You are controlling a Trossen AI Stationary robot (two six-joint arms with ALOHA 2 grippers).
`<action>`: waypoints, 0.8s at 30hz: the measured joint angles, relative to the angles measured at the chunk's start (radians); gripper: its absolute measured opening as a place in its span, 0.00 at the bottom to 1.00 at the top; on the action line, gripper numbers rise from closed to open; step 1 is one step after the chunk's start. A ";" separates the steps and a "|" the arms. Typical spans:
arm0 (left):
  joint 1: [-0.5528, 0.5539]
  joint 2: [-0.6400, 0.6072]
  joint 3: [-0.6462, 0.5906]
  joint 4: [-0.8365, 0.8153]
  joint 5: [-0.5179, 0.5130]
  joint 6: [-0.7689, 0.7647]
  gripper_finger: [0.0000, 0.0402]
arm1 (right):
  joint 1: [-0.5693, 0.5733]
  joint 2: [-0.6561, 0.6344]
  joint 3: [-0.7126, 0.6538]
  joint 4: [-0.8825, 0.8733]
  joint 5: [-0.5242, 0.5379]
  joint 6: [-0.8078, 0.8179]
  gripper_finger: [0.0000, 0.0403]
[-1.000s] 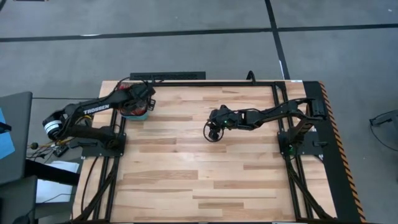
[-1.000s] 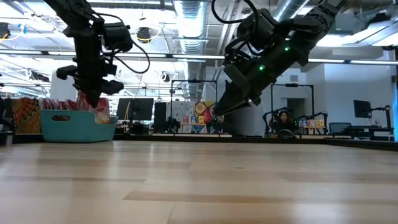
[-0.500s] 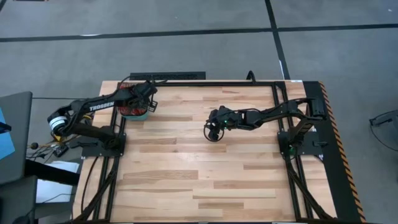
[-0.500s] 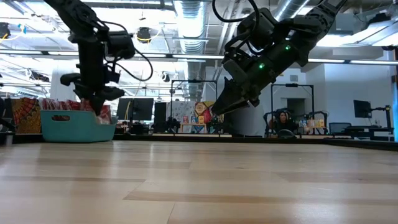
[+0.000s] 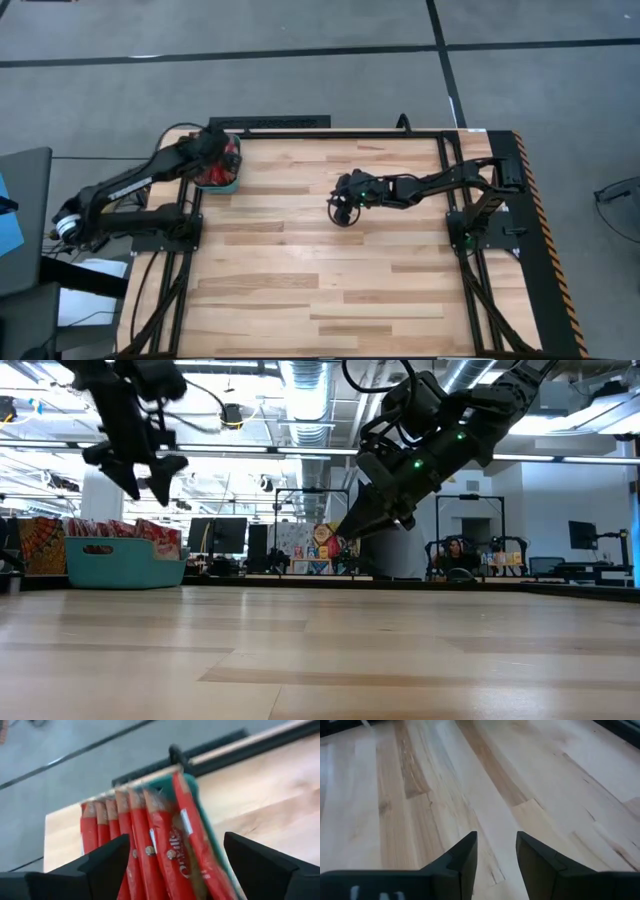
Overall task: Sort popcorn bags into baskets
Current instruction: Return to Home Position
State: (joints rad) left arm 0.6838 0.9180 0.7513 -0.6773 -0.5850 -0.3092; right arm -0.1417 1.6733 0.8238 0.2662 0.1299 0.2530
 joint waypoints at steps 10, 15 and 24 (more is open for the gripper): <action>-0.221 -0.281 -0.051 0.229 0.024 0.097 0.60 | -0.034 0.000 0.000 0.199 -0.131 -0.162 0.30; -0.347 -0.303 -0.292 0.743 0.234 0.203 0.44 | -0.087 0.000 0.000 0.302 -0.391 -0.183 0.23; -0.480 -0.269 -0.506 1.236 0.364 0.407 0.17 | -0.161 -0.160 -0.065 0.370 -0.555 -0.160 0.11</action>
State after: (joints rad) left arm 0.2042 0.6489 0.2455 0.5584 -0.2211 0.0980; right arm -0.3022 1.5133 0.7590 0.6367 -0.4250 0.0932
